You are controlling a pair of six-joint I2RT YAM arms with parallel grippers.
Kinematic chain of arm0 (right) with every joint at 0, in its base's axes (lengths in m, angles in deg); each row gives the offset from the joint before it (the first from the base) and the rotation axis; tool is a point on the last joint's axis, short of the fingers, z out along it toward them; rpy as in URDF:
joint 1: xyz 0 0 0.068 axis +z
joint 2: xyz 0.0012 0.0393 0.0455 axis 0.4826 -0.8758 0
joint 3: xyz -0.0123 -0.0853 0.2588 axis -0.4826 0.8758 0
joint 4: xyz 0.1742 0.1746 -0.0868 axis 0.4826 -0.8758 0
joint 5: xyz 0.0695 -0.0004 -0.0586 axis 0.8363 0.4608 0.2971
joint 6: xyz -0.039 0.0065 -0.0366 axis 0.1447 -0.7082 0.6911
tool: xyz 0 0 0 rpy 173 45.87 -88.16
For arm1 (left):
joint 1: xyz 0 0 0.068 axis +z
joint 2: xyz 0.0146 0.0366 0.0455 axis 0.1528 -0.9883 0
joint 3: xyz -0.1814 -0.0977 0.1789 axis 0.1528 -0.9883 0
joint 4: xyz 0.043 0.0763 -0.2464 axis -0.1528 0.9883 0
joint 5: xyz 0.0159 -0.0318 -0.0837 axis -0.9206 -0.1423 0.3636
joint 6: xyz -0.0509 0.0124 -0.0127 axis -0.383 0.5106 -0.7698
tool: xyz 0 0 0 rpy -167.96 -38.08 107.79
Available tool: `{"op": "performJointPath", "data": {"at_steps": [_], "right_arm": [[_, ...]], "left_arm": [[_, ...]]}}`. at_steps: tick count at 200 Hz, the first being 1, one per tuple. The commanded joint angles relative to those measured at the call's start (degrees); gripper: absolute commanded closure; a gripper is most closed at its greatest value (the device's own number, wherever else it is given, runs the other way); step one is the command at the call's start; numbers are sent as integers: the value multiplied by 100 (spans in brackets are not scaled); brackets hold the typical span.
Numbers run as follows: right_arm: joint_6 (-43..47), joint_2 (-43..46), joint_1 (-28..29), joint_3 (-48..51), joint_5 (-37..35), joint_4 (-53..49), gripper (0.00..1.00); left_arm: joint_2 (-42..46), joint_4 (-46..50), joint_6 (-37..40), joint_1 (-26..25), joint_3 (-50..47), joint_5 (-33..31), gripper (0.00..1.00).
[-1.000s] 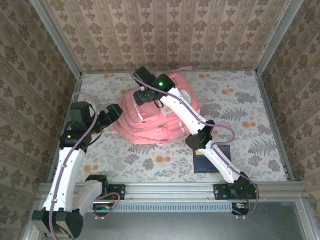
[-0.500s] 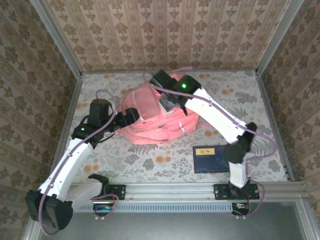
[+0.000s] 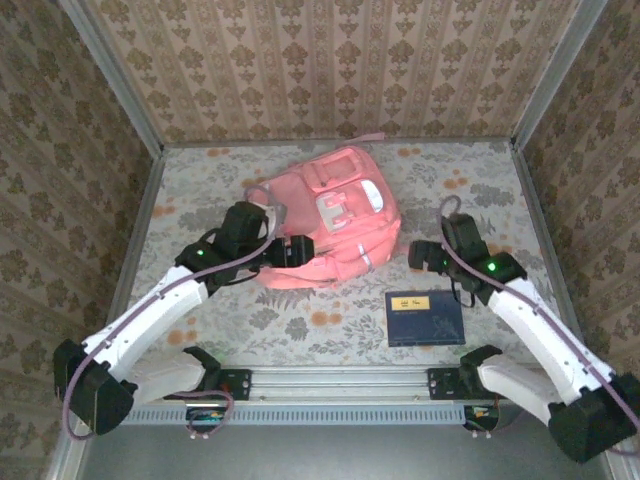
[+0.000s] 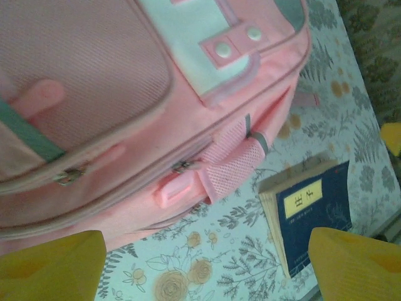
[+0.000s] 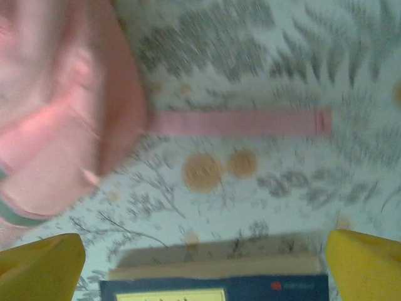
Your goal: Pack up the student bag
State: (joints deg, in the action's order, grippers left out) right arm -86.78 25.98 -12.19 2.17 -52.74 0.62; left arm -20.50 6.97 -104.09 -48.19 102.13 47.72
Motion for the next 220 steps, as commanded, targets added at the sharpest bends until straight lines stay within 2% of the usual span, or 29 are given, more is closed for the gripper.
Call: {"op": "performJointPath", "data": {"at_steps": [1, 18, 27, 51, 81, 112, 146, 187, 220], "right_arm": [[-977, 323, -932, 750, 1074, 465, 0], [-1112, 159, -1919, 1094, 1703, 420, 0], [-1046, 69, -2165, 1200, 1756, 442, 0], [-1163, -57, -2212, 1392, 1499, 626, 0], [-1308, -556, -2247, 1652, 1892, 1089, 0], [-1422, -322, -2148, 2022, 2281, 1266, 2], [-1749, 22, -1602, 2250, 2680, 1372, 2], [-2104, -40, -79, 2205, 2635, 1737, 3], [-1594, -98, 89, 2137, 2518, 1495, 4]], "left_arm": [[-195, 0, 233, -304, 179, -189, 14], [-439, 116, 382, -611, 348, -188, 15], [-580, 184, 476, -767, 447, -143, 15], [-949, 203, 587, -1027, 568, 193, 15], [-1321, 44, 552, -1129, 501, 671, 14], [-1621, 3, 541, -1116, 410, 905, 14], [-1885, -208, 403, -1027, 223, 1147, 14], [-2113, -414, 198, -816, -49, 1460, 14], [-2251, -365, 162, -789, -171, 1379, 14]]}}
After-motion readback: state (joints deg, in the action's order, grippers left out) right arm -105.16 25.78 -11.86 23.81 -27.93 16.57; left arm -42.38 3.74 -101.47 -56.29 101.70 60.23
